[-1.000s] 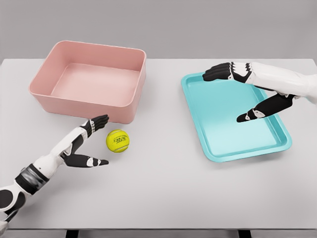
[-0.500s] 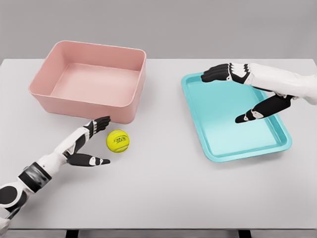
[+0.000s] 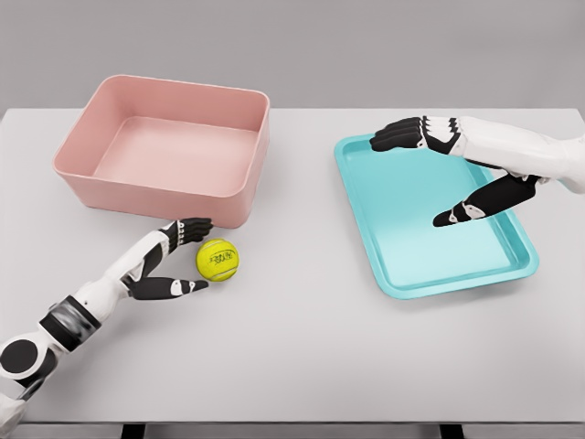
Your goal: Put the tennis from the blue tray into the pink basket with both arms
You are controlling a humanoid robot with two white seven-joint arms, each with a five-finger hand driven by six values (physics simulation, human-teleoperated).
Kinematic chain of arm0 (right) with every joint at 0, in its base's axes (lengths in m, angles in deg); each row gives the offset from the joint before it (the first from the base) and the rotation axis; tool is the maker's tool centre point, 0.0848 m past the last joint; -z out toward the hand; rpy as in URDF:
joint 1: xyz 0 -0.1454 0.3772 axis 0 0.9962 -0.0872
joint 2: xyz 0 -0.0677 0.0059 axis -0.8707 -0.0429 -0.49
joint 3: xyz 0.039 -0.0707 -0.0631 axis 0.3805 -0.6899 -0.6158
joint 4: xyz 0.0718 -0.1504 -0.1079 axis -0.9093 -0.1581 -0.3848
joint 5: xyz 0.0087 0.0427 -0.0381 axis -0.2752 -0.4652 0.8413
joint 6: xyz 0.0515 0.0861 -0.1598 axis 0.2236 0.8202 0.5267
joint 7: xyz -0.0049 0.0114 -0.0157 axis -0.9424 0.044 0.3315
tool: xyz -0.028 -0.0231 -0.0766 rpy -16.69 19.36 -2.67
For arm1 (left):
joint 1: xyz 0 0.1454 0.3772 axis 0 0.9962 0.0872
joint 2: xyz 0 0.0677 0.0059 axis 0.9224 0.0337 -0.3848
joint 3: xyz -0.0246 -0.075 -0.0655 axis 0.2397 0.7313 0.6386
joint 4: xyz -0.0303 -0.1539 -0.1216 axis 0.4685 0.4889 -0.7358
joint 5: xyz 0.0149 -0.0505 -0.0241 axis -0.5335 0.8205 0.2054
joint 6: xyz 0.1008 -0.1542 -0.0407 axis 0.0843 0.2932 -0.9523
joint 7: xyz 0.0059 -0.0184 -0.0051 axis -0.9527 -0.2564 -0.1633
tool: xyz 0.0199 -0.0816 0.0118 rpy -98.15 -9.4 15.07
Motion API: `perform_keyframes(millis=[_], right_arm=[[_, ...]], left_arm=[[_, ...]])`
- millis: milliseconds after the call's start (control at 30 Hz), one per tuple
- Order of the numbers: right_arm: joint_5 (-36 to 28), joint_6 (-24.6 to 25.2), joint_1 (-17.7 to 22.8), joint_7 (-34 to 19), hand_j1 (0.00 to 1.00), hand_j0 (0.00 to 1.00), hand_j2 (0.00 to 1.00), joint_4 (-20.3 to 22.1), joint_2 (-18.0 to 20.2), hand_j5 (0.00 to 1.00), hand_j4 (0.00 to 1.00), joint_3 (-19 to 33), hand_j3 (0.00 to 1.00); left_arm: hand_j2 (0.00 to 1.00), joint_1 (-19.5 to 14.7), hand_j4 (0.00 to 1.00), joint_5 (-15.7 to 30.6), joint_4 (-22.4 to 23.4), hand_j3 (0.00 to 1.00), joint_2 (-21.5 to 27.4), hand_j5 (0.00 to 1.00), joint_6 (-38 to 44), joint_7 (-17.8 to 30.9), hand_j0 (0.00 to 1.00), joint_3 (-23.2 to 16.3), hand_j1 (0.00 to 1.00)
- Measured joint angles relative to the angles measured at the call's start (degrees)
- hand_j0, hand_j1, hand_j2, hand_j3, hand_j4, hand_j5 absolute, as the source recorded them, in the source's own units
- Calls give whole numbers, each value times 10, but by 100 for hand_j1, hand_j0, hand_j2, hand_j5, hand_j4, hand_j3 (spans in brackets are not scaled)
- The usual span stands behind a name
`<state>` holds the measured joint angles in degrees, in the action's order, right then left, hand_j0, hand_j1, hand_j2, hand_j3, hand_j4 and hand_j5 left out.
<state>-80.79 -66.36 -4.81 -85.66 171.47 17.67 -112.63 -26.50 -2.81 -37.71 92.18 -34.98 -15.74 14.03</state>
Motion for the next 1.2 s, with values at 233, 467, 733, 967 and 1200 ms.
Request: perform_keyframes(millis=[233,467,733,967,1200], right_arm=[[0,0,-1,0,100,100,100,0,0,100,100,0,100],[0,0,0,0,100,100,100,0,0,100,100,1,100],[0,0,-1,0,100,100,100,0,0,100,100,1,100],[0,0,-1,0,100,100,100,0,0,100,100,2,100],[0,0,0,0,100,100,100,0,0,100,100,1,100]], left_arm=[[88,1,88,-15,-1,88,-3,88,-6,-1,88,1,88],[88,2,88,-48,-1,88,-17,88,-12,-2,88,11,88],[88,2,88,-60,2,88,-27,88,-17,-2,88,13,88],[88,2,88,-64,4,88,-33,88,-17,-3,88,12,88],[88,1,88,-70,7,88,-40,88,-17,-3,88,12,88]])
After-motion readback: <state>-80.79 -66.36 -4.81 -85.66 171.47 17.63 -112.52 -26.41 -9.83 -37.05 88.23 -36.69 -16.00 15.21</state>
